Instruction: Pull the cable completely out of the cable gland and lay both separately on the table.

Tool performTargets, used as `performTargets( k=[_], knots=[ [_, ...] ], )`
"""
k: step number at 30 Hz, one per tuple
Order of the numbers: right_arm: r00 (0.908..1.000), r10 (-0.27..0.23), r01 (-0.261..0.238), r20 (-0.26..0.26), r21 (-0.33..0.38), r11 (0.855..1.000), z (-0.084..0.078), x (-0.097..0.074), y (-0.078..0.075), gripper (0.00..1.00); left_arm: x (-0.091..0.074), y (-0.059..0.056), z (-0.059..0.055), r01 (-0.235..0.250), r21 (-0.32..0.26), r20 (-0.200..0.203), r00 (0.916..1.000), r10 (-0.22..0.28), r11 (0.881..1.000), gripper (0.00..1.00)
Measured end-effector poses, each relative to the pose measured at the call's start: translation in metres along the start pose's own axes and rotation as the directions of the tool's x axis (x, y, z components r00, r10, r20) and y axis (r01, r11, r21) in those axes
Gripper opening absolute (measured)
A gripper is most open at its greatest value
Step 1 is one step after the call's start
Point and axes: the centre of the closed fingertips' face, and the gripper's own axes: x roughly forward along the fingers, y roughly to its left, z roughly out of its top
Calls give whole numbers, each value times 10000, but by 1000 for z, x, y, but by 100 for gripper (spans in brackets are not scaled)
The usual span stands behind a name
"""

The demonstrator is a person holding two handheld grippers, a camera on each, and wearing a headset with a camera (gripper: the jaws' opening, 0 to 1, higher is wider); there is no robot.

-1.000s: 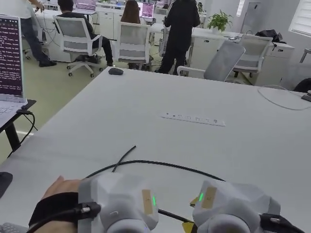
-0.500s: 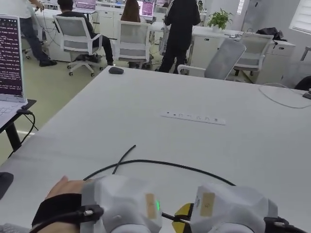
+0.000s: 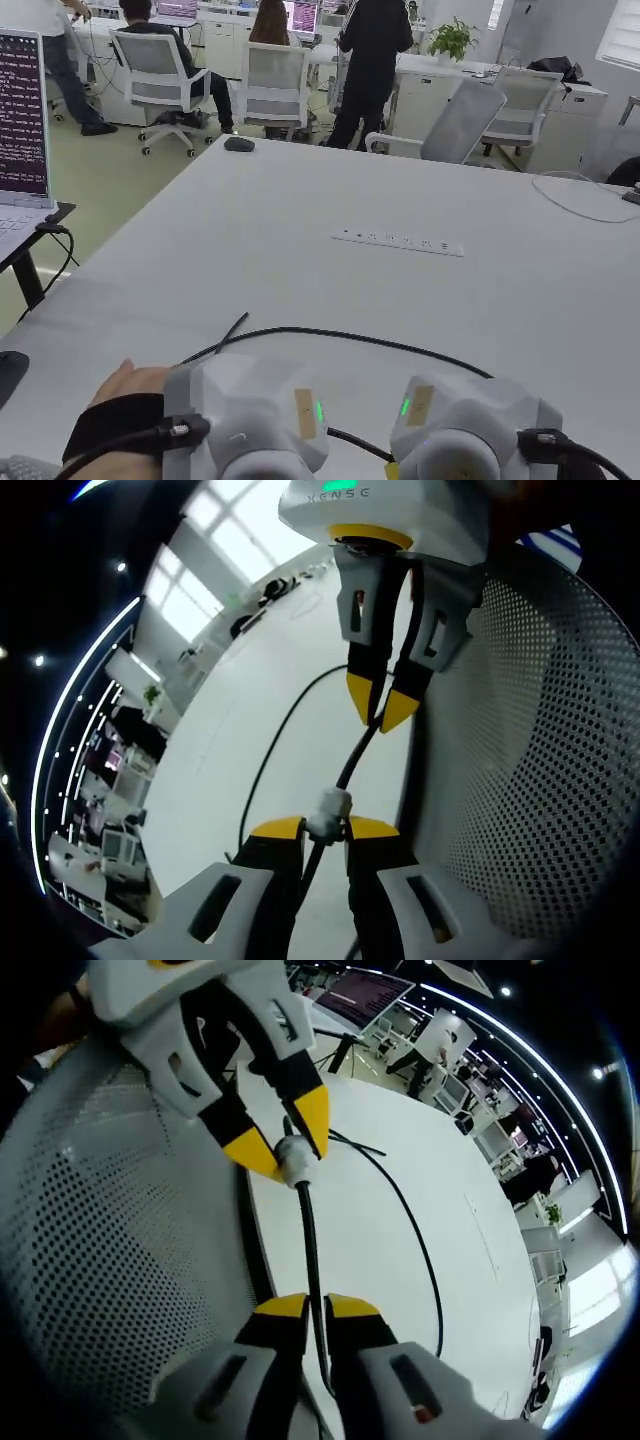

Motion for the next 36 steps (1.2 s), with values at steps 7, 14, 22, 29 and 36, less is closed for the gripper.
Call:
performTargets(
  k=[7, 14, 22, 29, 36],
  knots=[
    [9902, 343, -268, 1355, -570, 9980, 29, -4, 8, 26, 0, 0, 1, 33, 38, 52, 10000, -33, 10000, 17],
    [9823, 808, -696, 1691, -714, 9950, 37, -4, 18, 12, 0, -5, 4, 278, 274, 204, 9994, -284, 9992, 17],
    [9911, 205, -191, 1318, -117, 9997, 25, -4, 3, 3, 1, -3, 5, 186, 207, 224, 9996, -191, 9996, 17],
    [9995, 272, -269, -159, 187, 9995, -4, 3, 3, 3, 2, -1, 2, 110, 160, 63, 9999, -111, 9998, 17],
    [9995, 63, -59, 317, -138, 9999, 8, 1, 1, 21, 1, 1, 1, -31, 158, 40, 10000, 31, 9999, 17]
  ],
)
